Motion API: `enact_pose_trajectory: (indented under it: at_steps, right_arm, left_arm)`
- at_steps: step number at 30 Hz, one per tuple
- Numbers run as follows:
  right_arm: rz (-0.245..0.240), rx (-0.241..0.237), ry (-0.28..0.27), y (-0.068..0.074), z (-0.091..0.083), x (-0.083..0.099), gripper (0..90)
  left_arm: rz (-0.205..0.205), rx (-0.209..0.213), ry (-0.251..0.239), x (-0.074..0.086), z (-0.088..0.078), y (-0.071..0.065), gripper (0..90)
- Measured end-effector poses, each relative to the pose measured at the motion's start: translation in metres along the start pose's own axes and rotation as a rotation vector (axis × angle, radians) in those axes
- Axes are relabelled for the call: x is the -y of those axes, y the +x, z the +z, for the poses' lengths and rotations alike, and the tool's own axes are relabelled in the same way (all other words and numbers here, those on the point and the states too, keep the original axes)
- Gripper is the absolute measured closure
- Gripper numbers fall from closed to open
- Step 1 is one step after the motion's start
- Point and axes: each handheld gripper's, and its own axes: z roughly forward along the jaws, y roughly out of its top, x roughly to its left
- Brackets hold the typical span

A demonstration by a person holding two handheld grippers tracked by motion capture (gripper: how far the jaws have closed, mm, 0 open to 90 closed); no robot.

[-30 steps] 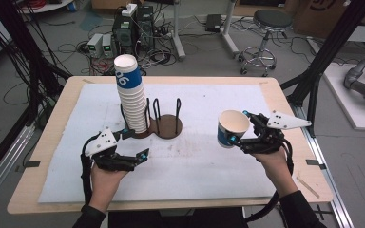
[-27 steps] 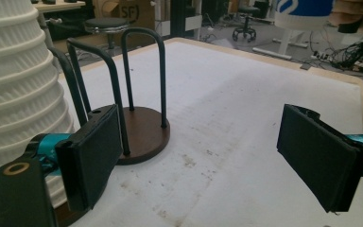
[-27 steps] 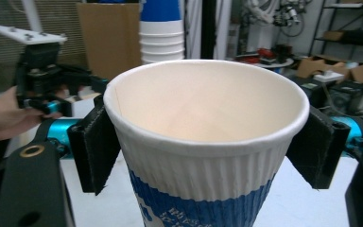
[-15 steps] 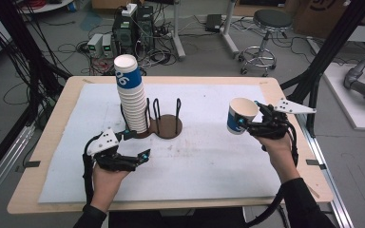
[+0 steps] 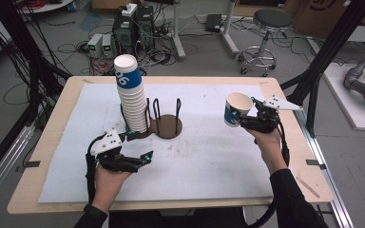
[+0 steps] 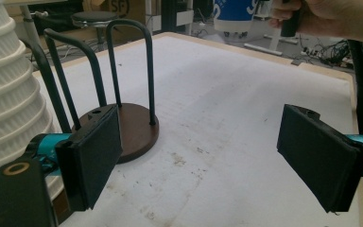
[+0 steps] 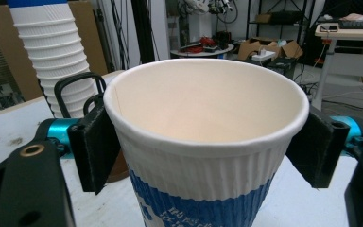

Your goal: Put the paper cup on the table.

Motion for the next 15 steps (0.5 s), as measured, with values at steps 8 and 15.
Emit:
enact_pose_trajectory:
  at_steps: [8, 15]
  right_arm:
    - [0.015, 0.06, 0.011, -0.007, 0.008, 0.01, 21.1]
    - [0.038, 0.124, 0.046, -0.014, 0.017, 0.023, 20.9]
  left_arm:
    - [-0.004, -0.001, 0.001, 0.0, 0.0, 0.001, 14.8]
    - [-0.007, -0.013, -0.002, 0.001, -0.001, 0.003, 14.8]
